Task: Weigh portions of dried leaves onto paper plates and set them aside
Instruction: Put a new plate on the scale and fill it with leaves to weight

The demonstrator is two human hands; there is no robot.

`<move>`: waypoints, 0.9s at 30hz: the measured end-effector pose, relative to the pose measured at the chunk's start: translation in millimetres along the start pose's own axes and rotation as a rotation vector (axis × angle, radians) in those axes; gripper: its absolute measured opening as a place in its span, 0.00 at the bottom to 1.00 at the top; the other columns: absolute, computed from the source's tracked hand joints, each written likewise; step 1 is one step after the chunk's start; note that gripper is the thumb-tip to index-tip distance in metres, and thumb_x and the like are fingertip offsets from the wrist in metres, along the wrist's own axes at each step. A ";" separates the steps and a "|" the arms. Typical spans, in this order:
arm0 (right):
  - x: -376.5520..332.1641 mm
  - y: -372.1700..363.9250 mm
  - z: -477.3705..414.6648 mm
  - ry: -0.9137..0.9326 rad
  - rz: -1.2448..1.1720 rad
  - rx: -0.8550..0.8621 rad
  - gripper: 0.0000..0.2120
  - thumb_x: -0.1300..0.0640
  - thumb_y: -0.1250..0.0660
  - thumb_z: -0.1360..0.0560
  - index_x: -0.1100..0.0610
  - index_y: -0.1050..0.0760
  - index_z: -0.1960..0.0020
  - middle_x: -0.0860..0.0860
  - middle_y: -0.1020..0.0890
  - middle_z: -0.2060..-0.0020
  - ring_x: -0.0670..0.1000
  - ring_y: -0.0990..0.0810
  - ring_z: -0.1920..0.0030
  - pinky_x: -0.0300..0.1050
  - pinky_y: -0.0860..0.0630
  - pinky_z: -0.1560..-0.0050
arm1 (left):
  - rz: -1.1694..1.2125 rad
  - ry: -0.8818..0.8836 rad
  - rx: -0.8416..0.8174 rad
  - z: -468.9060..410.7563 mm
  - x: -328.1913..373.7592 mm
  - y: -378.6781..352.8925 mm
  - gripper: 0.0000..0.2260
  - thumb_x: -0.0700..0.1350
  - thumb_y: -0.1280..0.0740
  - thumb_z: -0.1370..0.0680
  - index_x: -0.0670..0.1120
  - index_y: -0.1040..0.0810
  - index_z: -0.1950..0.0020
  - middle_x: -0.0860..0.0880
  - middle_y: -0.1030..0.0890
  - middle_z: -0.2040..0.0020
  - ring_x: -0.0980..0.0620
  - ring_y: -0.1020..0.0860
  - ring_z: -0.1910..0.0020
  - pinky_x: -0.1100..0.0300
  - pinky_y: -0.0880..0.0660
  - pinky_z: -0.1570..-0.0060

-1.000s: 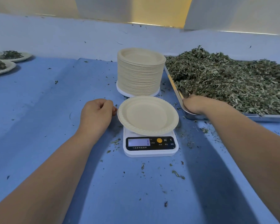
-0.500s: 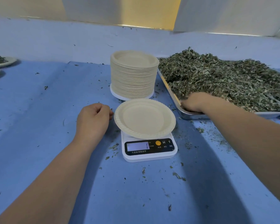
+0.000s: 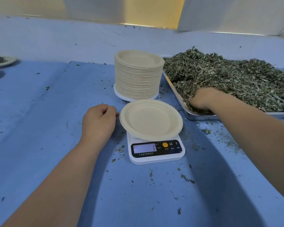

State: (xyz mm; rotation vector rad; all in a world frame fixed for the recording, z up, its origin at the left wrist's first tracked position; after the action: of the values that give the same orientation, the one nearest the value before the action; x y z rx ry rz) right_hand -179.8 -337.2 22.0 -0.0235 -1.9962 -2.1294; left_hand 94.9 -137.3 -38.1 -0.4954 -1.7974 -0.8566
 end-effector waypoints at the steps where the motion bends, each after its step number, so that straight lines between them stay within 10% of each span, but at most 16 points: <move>1: -1.2 -7.5 0.1 0.012 0.005 -0.075 0.23 0.44 0.45 0.17 0.62 0.25 0.39 0.58 0.22 0.50 0.57 0.23 0.53 0.49 0.24 0.47 | 0.003 0.000 -0.002 -0.6 -0.6 -0.2 0.15 0.48 0.41 0.30 0.38 0.21 0.61 0.46 0.18 0.62 0.45 0.22 0.63 0.53 0.25 0.61; 11: 3.5 3.5 2.5 0.119 -0.145 0.285 0.13 0.49 0.41 0.23 0.57 0.23 0.54 0.56 0.18 0.60 0.58 0.21 0.61 0.49 0.24 0.60 | -0.009 -0.013 0.001 -3.6 -6.0 -2.3 0.17 0.49 0.41 0.31 0.36 0.23 0.59 0.43 0.18 0.61 0.51 0.25 0.64 0.55 0.28 0.61; 14: 7.2 -2.7 2.9 -0.009 -0.056 0.124 0.18 0.40 0.44 0.19 0.54 0.29 0.43 0.54 0.21 0.49 0.60 0.22 0.46 0.60 0.28 0.39 | -0.013 -0.019 0.006 -3.6 -5.1 -1.8 0.17 0.49 0.41 0.31 0.36 0.22 0.60 0.43 0.18 0.61 0.50 0.25 0.64 0.54 0.28 0.61; 18: -2.0 -11.8 4.7 0.122 -0.181 -0.092 0.22 0.45 0.45 0.16 0.61 0.24 0.37 0.60 0.19 0.43 0.58 0.21 0.49 0.48 0.28 0.53 | -0.021 -0.026 0.009 -3.0 -3.0 -1.2 0.16 0.49 0.41 0.31 0.38 0.21 0.61 0.45 0.18 0.63 0.49 0.25 0.65 0.51 0.25 0.61; 22: -5.5 2.0 8.2 0.161 -0.243 0.051 0.15 0.55 0.42 0.21 0.56 0.21 0.40 0.56 0.18 0.47 0.57 0.20 0.49 0.52 0.20 0.48 | -0.012 -0.020 0.004 -2.8 -2.9 -1.2 0.16 0.49 0.41 0.31 0.37 0.21 0.60 0.45 0.18 0.62 0.47 0.24 0.64 0.50 0.25 0.60; 25: -4.9 6.8 12.0 0.138 -0.189 0.286 0.17 0.43 0.45 0.19 0.51 0.21 0.45 0.53 0.19 0.55 0.57 0.21 0.49 0.55 0.23 0.47 | -0.004 -0.014 -0.003 -2.2 -2.7 -1.0 0.15 0.49 0.41 0.31 0.39 0.21 0.61 0.48 0.17 0.63 0.49 0.24 0.65 0.51 0.24 0.60; 27: -9.0 -1.3 12.6 0.114 -0.119 0.122 0.31 0.28 0.55 0.21 0.45 0.25 0.35 0.55 0.21 0.38 0.60 0.31 0.30 0.64 0.38 0.32 | -0.004 -0.016 -0.003 -1.5 -1.0 -0.7 0.15 0.48 0.41 0.30 0.39 0.20 0.62 0.51 0.17 0.64 0.50 0.22 0.63 0.49 0.22 0.58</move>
State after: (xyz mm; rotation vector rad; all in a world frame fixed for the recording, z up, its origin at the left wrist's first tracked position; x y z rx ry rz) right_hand -173.0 -323.3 20.3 0.2370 -2.1028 -2.0228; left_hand 95.7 -138.9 -38.9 -0.5023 -1.8127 -0.8604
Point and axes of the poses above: each hand's wrist, its own z-axis away from the middle knuckle, its own y-axis out of the back of the hand, x = y × z, the point moved 2 cm from there along -z, towards the middle knuckle
